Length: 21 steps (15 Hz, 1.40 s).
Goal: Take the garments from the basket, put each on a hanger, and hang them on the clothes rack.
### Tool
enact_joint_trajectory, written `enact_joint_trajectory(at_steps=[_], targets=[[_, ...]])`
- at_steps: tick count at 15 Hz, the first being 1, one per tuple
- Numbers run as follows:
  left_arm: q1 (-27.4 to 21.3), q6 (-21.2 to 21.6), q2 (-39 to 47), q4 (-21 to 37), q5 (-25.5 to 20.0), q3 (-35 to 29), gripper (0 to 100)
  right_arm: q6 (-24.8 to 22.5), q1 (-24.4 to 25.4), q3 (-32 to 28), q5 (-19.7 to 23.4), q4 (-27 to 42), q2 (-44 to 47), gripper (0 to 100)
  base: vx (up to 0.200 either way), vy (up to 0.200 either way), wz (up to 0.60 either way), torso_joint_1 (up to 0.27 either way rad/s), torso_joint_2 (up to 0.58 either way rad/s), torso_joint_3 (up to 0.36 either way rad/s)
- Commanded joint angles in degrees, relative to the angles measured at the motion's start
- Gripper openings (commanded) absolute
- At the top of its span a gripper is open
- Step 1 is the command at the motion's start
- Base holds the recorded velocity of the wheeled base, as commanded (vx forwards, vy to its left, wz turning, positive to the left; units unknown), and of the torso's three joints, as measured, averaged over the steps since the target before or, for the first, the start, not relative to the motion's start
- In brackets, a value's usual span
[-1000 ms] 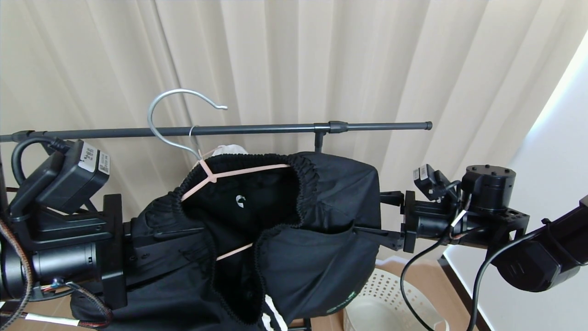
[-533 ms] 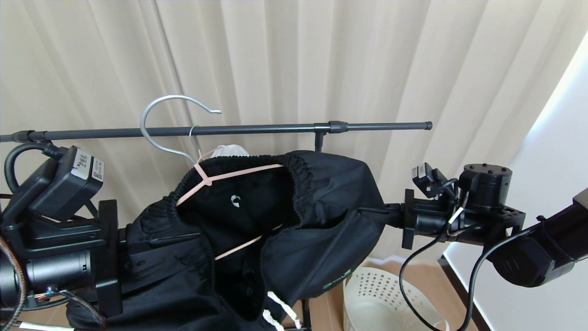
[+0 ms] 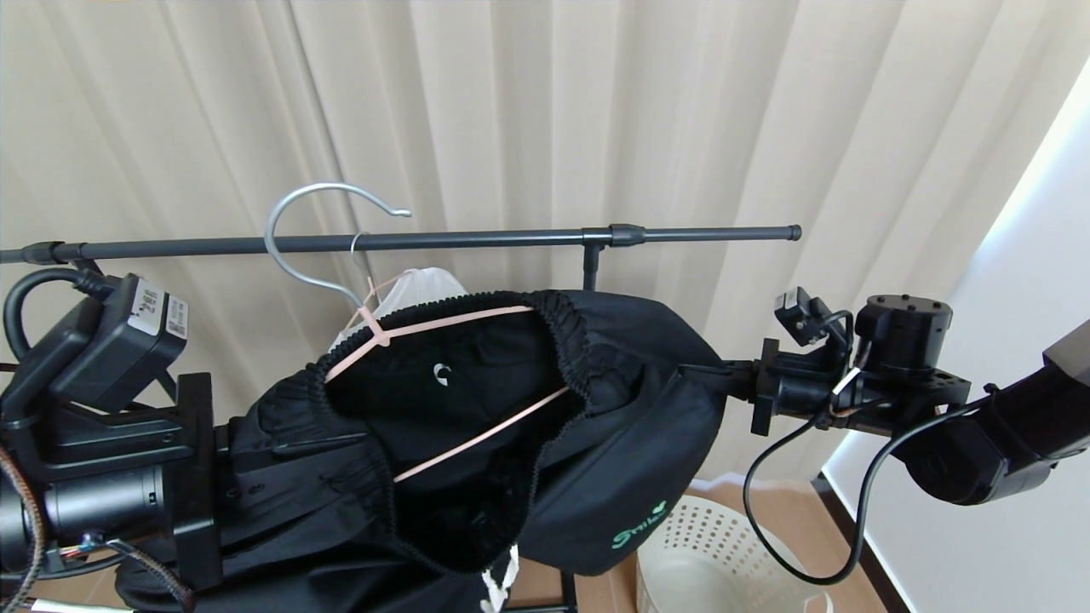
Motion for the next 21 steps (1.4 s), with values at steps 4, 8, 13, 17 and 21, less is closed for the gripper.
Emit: enact_joint_trajectory(at_steps=[4,8,13,17,21], targets=[[0.2,-0.1,0.0,-0.1,0.0,-0.2,0,0.3,-0.2,-1.4,0.0,0.3,1.8,0,0.000,0.000,0.00,0.000,0.00,0.000],[1.0,-0.1,-0.1,-0.1,0.0,-0.4,0,1.0,-0.3,-1.8,-0.2,0.2,2.2,0,0.000,0.000,0.00,0.000,0.00,0.000],[1.7,-0.1,0.1,-0.1,0.1,-0.2,0,1.0,0.0,-1.1,-0.3,-0.1,1.9,0,0.000,0.000,0.00,0.000,0.00,0.000],[2.5,-0.2,0.5,0.0,0.1,0.0,0,0.9,0.2,-1.0,-0.4,-0.1,1.7,0,0.000,0.000,0.00,0.000,0.00,0.000],[2.4,-1.4,0.6,-0.1,0.1,-0.1,0,0.9,0.3,-0.8,-0.3,-0.1,1.6,0,0.000,0.000,0.00,0.000,0.00,0.000]])
